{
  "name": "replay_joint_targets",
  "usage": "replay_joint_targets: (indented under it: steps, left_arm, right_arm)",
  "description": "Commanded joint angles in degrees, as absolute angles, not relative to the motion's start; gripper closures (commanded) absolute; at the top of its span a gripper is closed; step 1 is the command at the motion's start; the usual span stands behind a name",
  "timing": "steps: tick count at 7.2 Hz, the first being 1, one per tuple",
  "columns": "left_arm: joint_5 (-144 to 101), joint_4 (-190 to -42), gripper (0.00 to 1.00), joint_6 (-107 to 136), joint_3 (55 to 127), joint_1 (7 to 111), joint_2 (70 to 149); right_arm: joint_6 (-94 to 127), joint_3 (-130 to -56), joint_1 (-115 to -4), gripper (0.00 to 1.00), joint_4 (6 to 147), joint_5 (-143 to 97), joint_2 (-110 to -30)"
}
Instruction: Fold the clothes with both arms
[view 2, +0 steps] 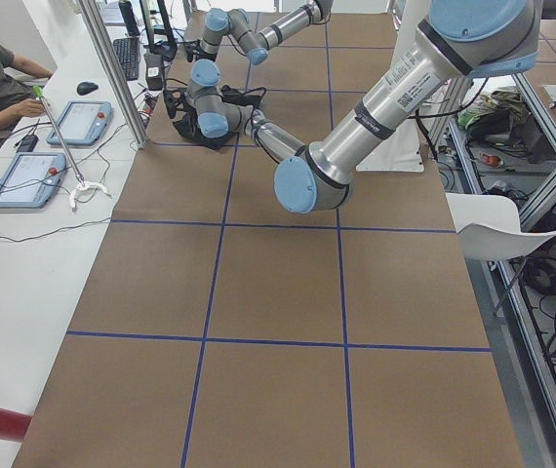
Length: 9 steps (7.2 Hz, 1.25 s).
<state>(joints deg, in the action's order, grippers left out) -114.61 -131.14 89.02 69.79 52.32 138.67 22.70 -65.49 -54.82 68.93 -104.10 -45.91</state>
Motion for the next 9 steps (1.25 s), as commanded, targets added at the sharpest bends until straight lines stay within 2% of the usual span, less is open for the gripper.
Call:
replay_joint_targets:
  steps: [1, 3, 6, 9]
  left_arm:
    - [-114.4, -128.1, 0.0, 80.2, 78.2, 53.8, 131.7]
    - [-114.7, -127.3, 0.0, 68.0, 90.0, 57.6, 118.8]
    - [-114.4, -126.0, 0.0, 45.7, 95.7, 63.7, 105.9]
    - [-114.8, -126.9, 0.0, 33.7, 98.1, 68.0, 100.4]
  right_arm:
    - [22.2, -73.7, -60.9, 0.0, 72.2, -112.8, -53.1]
    - [22.2, -82.5, -65.9, 0.0, 80.7, -117.9, -58.7]
    - [22.9, -89.9, -72.0, 0.0, 86.5, -122.2, -65.0]
    - [22.3, -92.2, -73.5, 0.0, 77.2, -121.9, -73.0]
